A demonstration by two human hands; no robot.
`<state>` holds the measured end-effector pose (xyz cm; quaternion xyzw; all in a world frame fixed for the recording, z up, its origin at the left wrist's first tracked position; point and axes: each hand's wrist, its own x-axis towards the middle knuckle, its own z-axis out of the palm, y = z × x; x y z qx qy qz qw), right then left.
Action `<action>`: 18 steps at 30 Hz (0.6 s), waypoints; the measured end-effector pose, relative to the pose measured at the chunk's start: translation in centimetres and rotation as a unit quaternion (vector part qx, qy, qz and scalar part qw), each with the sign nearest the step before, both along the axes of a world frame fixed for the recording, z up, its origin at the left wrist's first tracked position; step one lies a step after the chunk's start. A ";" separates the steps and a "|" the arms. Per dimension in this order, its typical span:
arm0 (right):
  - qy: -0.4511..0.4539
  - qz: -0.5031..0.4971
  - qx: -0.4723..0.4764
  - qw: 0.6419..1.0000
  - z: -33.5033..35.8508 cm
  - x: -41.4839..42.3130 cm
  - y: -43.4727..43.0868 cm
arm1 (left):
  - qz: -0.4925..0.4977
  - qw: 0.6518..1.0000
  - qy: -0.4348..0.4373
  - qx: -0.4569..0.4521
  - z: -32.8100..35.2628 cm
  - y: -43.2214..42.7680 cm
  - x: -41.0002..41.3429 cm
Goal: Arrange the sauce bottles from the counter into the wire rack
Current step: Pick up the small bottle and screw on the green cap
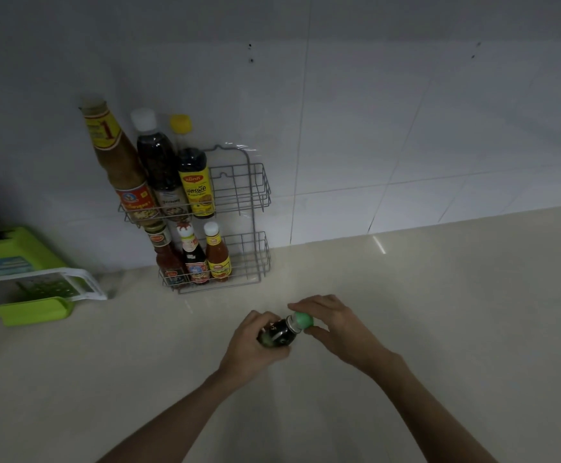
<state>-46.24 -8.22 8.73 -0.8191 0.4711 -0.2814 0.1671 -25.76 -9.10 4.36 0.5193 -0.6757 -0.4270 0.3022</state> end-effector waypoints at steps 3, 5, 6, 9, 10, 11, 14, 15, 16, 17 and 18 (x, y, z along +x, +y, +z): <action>0.019 0.036 0.009 0.999 1.2 0.7 -0.1 | -0.012 0.999 0.014 0.030 0.8 0.3 1.1; 0.032 0.049 0.017 0.998 1.9 1.2 -0.2 | -0.017 0.996 0.035 0.074 1.6 0.6 1.7; 0.035 0.056 0.026 0.998 2.2 1.4 -0.3 | -0.018 0.995 0.042 0.091 1.8 0.7 1.9; 0.030 0.060 0.080 0.994 3.3 1.9 -0.4 | -0.022 0.991 0.056 0.117 2.5 1.0 2.7; 0.031 0.057 0.104 0.992 3.6 2.1 -0.4 | -0.029 0.990 0.060 0.121 2.6 1.2 2.9; 0.038 0.054 0.124 0.990 4.0 2.2 -0.4 | -0.037 0.990 0.061 0.124 2.7 1.4 3.1; 0.057 0.053 0.155 0.985 4.6 2.9 -0.2 | -0.048 0.986 0.070 0.143 2.9 2.0 3.6; 0.041 0.059 0.166 0.984 4.7 3.1 -0.1 | -0.049 0.984 0.078 0.155 3.0 2.2 3.8; 0.013 0.066 0.181 0.981 4.9 3.3 0.0 | -0.053 0.980 0.086 0.170 3.1 2.2 4.0; -0.024 0.071 0.198 0.977 5.0 3.4 0.1 | -0.063 0.976 0.093 0.186 3.1 2.3 4.1; -0.059 0.074 0.213 0.972 5.1 3.4 0.2 | -0.076 0.971 0.100 0.202 3.1 2.3 4.3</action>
